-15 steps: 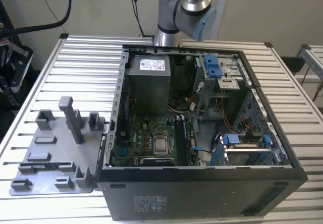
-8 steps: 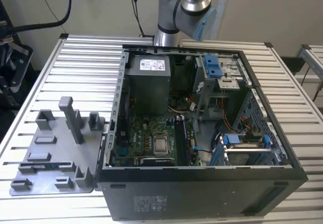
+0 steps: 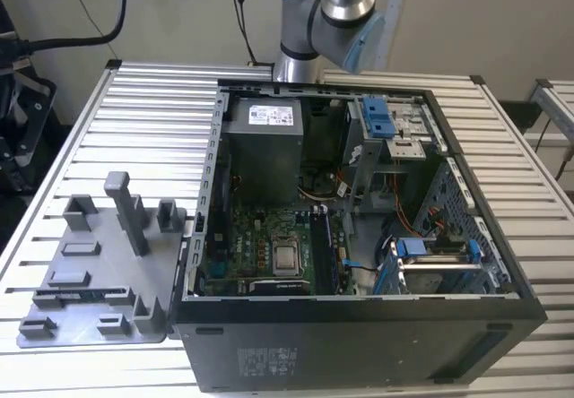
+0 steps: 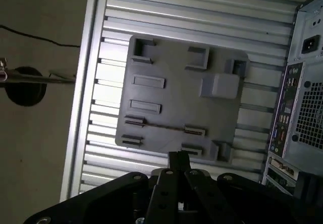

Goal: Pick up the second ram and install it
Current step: 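Pick up the second ram and move it above second insertion slot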

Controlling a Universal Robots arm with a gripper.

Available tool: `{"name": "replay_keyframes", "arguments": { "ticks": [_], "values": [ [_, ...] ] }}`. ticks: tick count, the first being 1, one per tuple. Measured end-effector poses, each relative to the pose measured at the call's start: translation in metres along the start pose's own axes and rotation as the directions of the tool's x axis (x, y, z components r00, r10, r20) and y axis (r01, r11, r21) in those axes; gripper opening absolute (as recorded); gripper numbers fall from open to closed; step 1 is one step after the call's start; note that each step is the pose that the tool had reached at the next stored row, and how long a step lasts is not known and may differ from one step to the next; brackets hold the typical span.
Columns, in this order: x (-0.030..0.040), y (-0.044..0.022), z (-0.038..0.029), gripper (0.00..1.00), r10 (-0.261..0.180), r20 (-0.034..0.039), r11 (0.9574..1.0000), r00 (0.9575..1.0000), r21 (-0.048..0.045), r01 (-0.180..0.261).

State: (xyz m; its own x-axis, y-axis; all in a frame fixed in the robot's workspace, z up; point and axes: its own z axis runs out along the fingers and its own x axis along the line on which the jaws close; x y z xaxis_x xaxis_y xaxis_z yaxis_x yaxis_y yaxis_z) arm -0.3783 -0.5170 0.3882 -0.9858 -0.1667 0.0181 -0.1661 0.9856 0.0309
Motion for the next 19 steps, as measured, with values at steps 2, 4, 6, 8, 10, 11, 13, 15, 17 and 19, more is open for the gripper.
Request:
{"name": "replay_keyframes", "arguments": {
  "ticks": [2,4,6,8,10,11,13,15,17,19],
  "values": [
    [0.0002,0.0000,0.0000,0.11,-0.023,-0.0015,0.9997,0.9997,0.0045,0.023],
    [0.0003,0.0001,0.0000,0.11,-0.048,-0.0028,0.9988,0.9988,0.0076,0.048],
    [0.0003,0.0000,0.0000,0.11,-0.073,-0.0042,0.9972,0.9973,0.0104,0.073],
    [0.0003,0.0001,0.0000,0.11,-0.095,-0.0053,0.9954,0.9955,0.0123,0.095],
    [0.0003,0.0000,0.0000,0.11,-0.105,-0.0056,0.9944,0.9945,0.0126,0.105],
    [0.0003,0.0000,0.0000,0.11,-0.107,-0.0056,0.9942,0.9942,0.0127,0.107],
    [0.0003,0.0001,0.0000,0.11,-0.107,-0.0050,0.9942,0.9942,0.0128,0.107],
    [0.0003,0.0001,0.0000,0.11,-0.107,-0.0048,0.9941,0.9942,0.0132,0.107],
    [0.0003,0.0001,0.0003,0.11,-0.110,-0.0052,0.9938,0.9939,0.0134,0.110],
    [0.0004,-0.0002,0.0009,0.11,-0.115,-0.0052,0.9933,0.9934,0.0092,0.115]
  ]
}}
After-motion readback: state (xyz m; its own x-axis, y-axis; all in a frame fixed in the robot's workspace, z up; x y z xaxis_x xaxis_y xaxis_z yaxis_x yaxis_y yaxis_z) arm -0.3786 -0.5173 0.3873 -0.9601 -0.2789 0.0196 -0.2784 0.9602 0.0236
